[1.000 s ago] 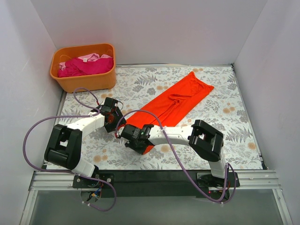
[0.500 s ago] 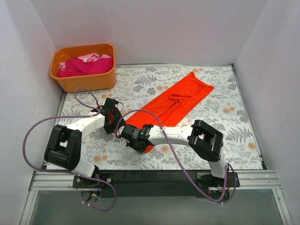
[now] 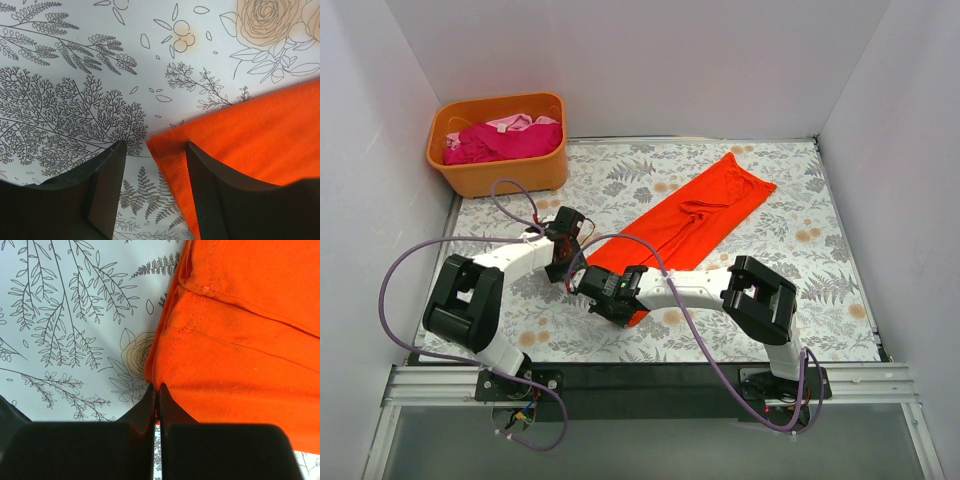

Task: Fold and stack the t-shirts
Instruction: Fold the tshirt

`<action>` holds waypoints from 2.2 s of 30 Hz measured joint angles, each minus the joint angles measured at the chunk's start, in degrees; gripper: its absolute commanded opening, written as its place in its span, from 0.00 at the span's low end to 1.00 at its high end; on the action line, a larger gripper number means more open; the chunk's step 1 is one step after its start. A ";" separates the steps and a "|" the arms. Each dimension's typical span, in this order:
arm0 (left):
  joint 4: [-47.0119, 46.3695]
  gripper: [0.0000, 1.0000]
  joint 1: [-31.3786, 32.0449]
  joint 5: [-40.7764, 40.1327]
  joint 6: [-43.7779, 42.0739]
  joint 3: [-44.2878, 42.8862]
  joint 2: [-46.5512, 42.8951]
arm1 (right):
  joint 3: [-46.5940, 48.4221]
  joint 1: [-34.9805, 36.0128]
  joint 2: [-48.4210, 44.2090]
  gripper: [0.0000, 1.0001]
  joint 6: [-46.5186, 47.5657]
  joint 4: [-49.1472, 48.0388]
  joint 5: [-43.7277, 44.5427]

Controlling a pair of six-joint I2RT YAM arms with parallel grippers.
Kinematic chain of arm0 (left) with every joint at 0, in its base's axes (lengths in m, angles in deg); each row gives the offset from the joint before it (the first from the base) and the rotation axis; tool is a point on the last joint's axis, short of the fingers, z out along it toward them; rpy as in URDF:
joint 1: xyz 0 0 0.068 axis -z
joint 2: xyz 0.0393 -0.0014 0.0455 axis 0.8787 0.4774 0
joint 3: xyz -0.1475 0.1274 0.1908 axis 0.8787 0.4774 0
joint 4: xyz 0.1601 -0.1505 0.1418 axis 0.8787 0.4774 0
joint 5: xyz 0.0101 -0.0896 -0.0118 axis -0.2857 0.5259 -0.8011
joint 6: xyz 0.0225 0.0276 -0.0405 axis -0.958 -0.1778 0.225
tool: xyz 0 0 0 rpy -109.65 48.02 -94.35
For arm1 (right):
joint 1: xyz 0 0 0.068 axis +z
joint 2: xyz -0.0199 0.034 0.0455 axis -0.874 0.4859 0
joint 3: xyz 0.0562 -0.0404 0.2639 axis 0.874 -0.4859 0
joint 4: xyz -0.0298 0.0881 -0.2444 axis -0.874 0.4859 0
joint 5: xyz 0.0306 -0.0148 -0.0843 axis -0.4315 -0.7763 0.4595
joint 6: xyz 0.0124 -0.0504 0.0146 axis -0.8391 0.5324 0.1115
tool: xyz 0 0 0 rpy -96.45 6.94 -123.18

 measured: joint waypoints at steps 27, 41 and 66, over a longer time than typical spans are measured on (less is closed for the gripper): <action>3.98 0.00 1.70 -2.86 -0.98 -2.43 1.60 | 0.33 0.61 -0.83 0.01 2.99 -0.57 -9.44; 20.39 0.00 -0.57 -2.54 -0.57 -12.87 -12.00 | 7.89 0.72 -8.50 0.01 5.03 2.69 -19.80; -1.57 0.00 4.85 15.72 0.28 -34.73 18.53 | -5.95 -15.72 -15.61 0.01 13.81 6.10 13.64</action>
